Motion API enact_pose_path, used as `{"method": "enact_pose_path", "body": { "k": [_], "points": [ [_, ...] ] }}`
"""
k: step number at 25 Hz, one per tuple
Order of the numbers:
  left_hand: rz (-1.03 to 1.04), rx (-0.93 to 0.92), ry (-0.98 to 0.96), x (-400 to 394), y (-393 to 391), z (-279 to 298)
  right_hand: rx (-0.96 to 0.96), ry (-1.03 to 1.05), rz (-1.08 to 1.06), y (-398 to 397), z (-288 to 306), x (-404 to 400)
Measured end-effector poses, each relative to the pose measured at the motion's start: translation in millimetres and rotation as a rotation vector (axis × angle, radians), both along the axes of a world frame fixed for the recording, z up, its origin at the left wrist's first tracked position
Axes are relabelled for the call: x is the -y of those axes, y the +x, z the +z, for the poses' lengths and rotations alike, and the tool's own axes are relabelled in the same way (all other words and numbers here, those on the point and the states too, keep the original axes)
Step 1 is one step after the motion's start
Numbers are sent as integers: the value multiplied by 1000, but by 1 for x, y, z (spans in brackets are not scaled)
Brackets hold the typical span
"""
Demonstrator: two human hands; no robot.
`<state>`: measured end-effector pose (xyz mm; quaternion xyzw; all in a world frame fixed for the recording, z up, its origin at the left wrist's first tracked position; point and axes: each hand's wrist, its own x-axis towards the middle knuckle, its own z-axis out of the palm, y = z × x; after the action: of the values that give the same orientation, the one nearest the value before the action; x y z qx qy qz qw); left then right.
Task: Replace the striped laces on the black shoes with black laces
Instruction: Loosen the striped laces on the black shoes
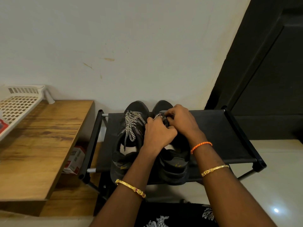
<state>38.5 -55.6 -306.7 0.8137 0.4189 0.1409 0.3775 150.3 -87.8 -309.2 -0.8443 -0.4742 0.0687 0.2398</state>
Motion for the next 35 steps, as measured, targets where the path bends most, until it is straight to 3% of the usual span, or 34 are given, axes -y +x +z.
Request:
{"method": "enact_pose_path", "body": {
  "k": [10, 15, 17, 21, 22, 24, 27, 30, 32, 35],
  "points": [
    [38, -95, 58, 3, 5, -14, 72, 48, -106, -3, -5, -10],
    [56, -118, 62, 5, 5, -14, -76, 163, -237, -3, -10, -11],
    [67, -129, 62, 6, 5, -14, -225, 289, -385, 4, -11, -11],
    [81, -117, 48, 7, 6, -15, -1103, 656, -660, 17, -8, -11],
    [85, -112, 48, 7, 6, -15, -1192, 663, -667, 17, -8, -12],
    [91, -100, 50, 6, 6, -16, -1111, 614, -614, 16, -7, -13],
    [89, -74, 53, 6, 5, -17, -584, 436, -332, 14, -2, -10],
    [92, -58, 60, 6, 5, -17, -105, 8, -107, 7, -4, -9],
    [95, -55, 58, 7, 5, -17, -12, -78, -89, 3, -6, -10],
    [98, -60, 64, 8, 4, -16, 36, -26, -108, 1, -6, -10]
  ]
}}
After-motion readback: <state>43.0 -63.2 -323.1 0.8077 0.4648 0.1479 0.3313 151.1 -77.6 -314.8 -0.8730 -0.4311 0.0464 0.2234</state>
